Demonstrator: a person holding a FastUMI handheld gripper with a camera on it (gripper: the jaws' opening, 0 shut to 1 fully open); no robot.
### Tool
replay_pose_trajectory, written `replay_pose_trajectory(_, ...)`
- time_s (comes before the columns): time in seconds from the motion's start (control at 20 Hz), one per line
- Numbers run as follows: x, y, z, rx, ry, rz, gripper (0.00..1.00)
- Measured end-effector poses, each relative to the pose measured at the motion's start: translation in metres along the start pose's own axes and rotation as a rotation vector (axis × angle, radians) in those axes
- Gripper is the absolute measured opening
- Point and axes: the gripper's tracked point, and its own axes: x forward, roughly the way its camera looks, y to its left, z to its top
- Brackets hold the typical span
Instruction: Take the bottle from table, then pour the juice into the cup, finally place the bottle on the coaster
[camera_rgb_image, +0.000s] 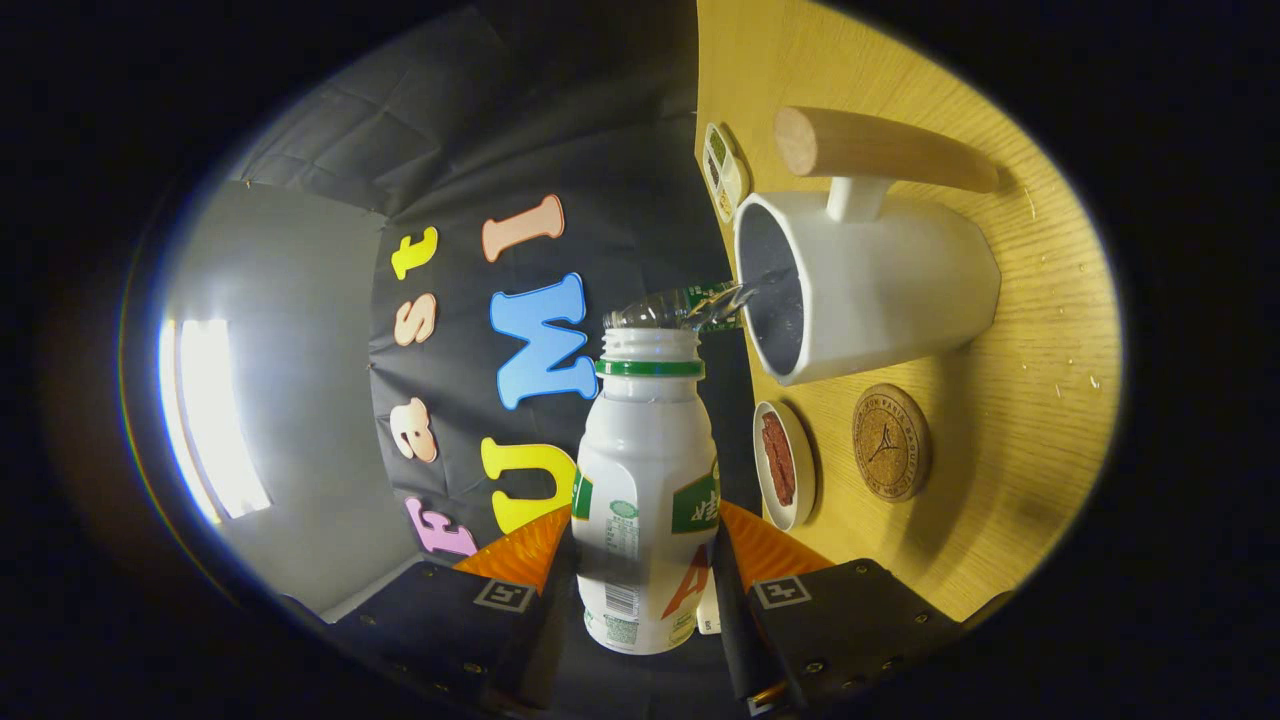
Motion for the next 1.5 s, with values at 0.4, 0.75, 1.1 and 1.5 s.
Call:
replay_pose_trajectory(0.4, -0.0009, 0.0011, 0.0011, 0.01, -0.005, 0.012, 0.64)
replay_pose_trajectory(0.75, 0.0005, 0.0036, 0.0013, 0.034, -0.02, 0.021, 0.64)
replay_pose_trajectory(1.1, 0.0018, 0.0048, 0.0001, 0.054, -0.033, 0.038, 0.64)
replay_pose_trajectory(1.5, 0.0044, 0.0078, -0.0011, 0.104, -0.058, 0.048, 0.64)
